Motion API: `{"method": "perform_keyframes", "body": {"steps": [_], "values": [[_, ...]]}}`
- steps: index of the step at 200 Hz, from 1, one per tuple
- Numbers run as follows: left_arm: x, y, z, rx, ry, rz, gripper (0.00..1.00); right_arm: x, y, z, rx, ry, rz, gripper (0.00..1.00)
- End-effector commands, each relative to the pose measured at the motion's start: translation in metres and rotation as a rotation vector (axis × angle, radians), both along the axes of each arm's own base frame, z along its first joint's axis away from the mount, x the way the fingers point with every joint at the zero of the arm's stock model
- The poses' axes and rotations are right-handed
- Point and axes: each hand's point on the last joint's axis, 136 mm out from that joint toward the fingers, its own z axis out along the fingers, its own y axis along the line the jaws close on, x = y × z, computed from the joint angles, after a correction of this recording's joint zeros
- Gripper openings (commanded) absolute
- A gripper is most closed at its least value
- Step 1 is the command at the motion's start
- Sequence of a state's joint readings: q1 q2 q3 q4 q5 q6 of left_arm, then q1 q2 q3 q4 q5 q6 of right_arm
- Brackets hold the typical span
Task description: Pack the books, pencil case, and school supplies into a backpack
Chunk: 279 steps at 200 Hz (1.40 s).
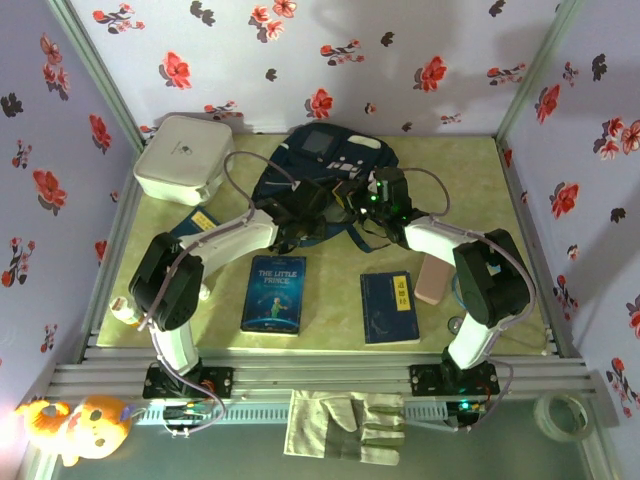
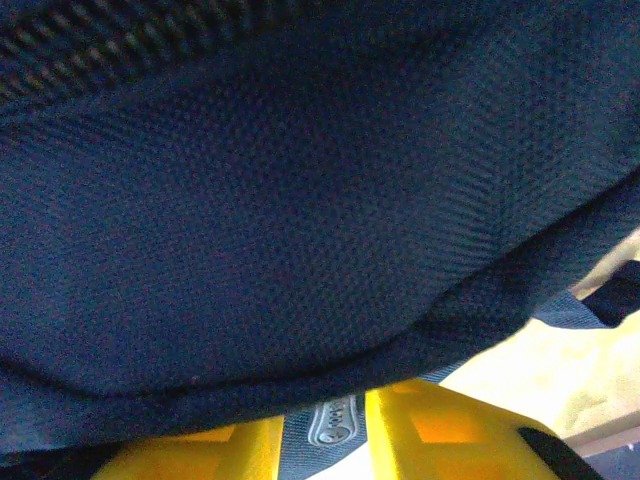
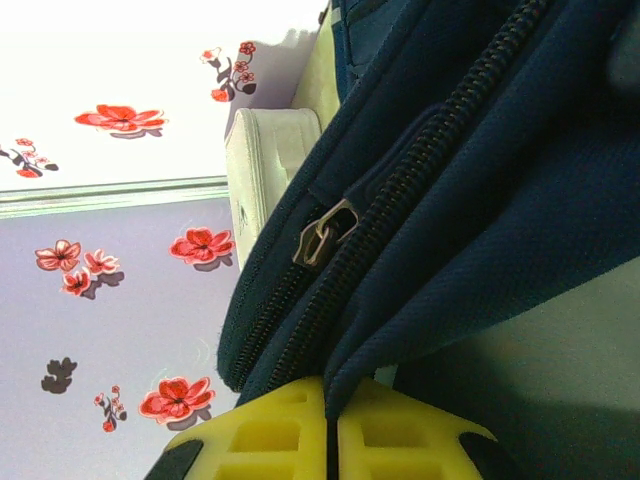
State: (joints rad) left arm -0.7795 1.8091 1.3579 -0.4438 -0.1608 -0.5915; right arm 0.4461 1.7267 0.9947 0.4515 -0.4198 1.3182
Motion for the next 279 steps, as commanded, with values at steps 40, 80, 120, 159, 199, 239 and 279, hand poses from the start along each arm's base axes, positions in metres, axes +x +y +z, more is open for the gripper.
{"method": "perform_keyframes", "body": {"steps": [40,80,120,159,199,239,279], "values": [[0.003,0.014,-0.003,0.172,-0.054,0.013,0.24,0.012,0.005,0.039,0.062,-0.117,-0.008,0.1],[0.002,0.016,0.012,0.147,-0.076,0.018,0.17,0.013,0.002,0.037,0.055,-0.117,-0.016,0.1],[-0.001,0.02,0.019,0.133,-0.086,0.024,0.14,0.013,0.002,0.034,0.051,-0.111,-0.018,0.1],[0.0,0.032,0.015,0.137,-0.07,0.062,0.11,0.013,0.0,0.036,0.052,-0.113,-0.023,0.1],[0.003,0.049,0.028,0.065,-0.096,0.088,0.11,0.012,-0.01,0.03,0.025,-0.103,-0.05,0.1],[0.007,0.078,0.016,-0.1,-0.007,0.155,0.11,0.011,-0.012,0.026,0.013,-0.096,-0.053,0.1],[0.003,0.074,0.033,-0.129,-0.031,0.068,0.21,0.01,-0.011,0.028,0.019,-0.1,-0.045,0.1]]}}
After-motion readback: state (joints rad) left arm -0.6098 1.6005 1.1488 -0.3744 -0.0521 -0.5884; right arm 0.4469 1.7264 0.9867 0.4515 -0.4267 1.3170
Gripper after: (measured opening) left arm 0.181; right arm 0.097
